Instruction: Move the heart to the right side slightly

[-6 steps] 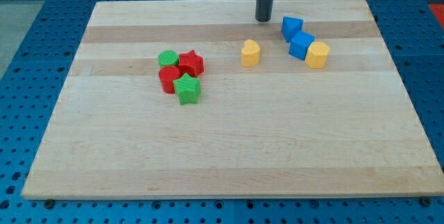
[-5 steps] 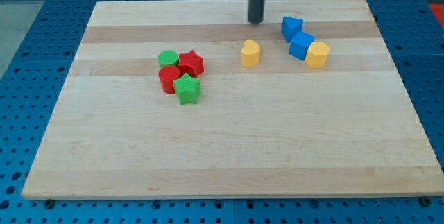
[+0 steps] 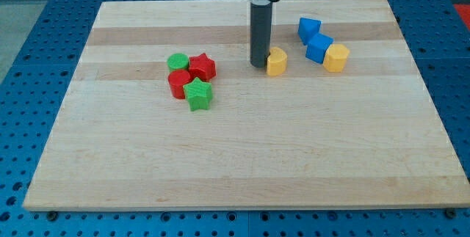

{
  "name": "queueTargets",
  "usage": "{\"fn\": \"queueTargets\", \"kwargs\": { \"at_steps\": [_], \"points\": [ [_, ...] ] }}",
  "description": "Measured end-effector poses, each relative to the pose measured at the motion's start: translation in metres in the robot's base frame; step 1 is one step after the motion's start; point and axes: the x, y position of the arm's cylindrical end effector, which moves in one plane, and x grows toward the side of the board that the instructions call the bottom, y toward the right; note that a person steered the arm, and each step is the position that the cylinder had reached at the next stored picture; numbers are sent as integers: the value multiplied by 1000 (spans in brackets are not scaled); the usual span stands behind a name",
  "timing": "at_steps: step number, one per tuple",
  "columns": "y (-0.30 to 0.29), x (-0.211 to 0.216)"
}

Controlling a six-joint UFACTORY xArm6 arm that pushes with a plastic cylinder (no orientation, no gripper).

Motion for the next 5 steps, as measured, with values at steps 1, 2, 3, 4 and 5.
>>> {"fn": "queueTargets", "kwargs": {
  "at_steps": [1, 2, 3, 4, 5],
  "points": [
    [24, -9],
    [59, -55],
    [69, -74],
    [50, -73],
    [17, -56]
  ]
}}
